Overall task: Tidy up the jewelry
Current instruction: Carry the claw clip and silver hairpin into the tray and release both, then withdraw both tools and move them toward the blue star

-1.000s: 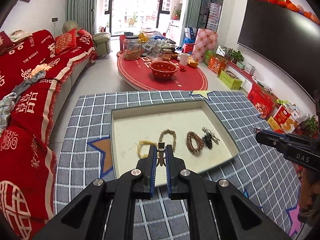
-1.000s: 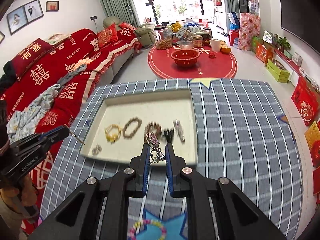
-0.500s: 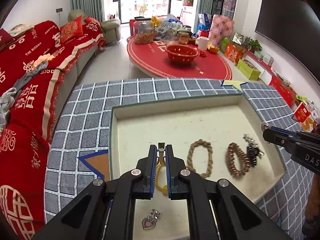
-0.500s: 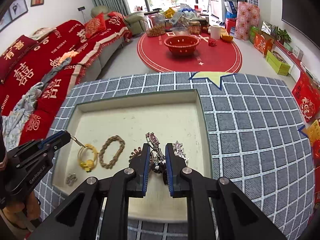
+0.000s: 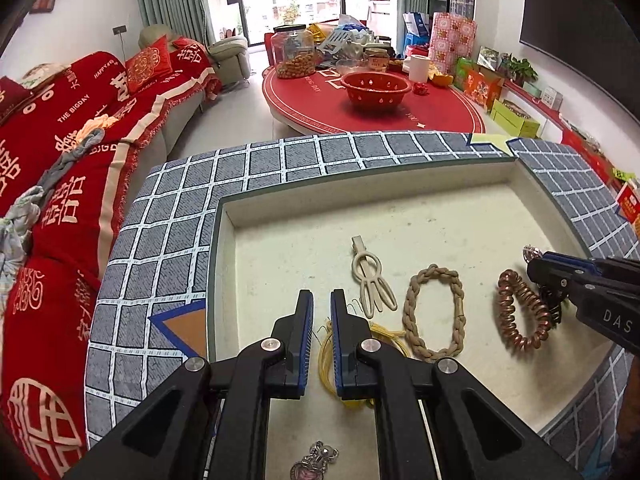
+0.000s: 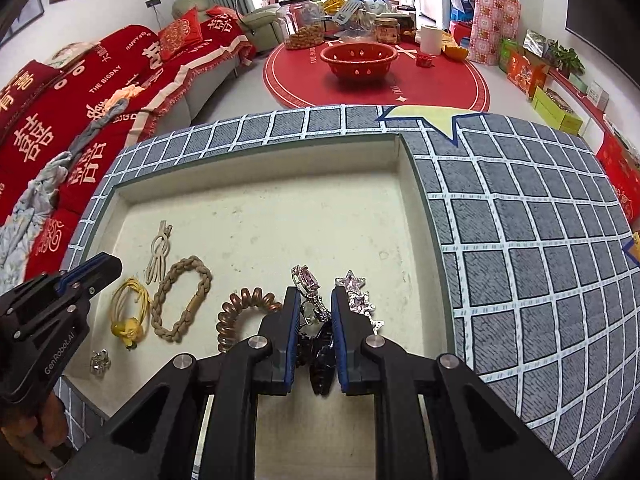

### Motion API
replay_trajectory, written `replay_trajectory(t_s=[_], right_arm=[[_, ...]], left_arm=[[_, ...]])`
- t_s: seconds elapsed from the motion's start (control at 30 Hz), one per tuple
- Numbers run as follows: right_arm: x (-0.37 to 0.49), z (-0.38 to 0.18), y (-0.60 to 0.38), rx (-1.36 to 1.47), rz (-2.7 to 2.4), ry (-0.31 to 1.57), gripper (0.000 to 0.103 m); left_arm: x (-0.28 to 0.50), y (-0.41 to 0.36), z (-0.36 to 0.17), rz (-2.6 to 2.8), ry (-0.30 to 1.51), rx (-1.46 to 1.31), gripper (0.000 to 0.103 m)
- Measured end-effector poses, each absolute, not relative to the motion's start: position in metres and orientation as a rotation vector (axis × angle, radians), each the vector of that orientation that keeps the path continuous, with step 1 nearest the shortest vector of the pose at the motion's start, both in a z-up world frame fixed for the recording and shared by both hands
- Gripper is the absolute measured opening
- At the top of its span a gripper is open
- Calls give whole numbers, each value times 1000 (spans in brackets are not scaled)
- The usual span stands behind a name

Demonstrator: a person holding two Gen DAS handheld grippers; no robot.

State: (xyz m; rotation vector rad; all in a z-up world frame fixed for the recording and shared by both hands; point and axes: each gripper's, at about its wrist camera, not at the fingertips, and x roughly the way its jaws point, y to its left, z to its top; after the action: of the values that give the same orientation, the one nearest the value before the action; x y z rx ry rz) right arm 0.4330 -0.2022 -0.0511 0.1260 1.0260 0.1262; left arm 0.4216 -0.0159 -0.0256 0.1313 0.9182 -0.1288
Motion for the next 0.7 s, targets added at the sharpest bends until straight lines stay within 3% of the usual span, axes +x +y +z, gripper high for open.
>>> replay_trajectory(t_s=[0.17,0.23,0.3,0.53,0.57,0.6,0.63,0.7], right_arm=[[433,-51,-200,137,138,1031,22],[433,-49,-201,149,149,1026,44],[430,-43,-202,162,154,1002,57],[415,-14,-208,217,160,935,65],[411,-10,-210,223,162,925,65],[404,-4,-211,230,164,913,66],[401,-1,-213,235,165,908,68],[388,6,-219,256,172,893,71]], left_arm=[[417,-19,-23,-114,906,163,22],[414,-19,-20,-110,900,162,22],[412,-17,-15,-112,893,153,22],[399,-15,4,-113,849,131,22],[395,-16,6,-107,841,134,32],[392,-16,8,-99,837,139,78],[388,-15,9,-86,830,138,103],[373,-11,19,-58,768,130,103]])
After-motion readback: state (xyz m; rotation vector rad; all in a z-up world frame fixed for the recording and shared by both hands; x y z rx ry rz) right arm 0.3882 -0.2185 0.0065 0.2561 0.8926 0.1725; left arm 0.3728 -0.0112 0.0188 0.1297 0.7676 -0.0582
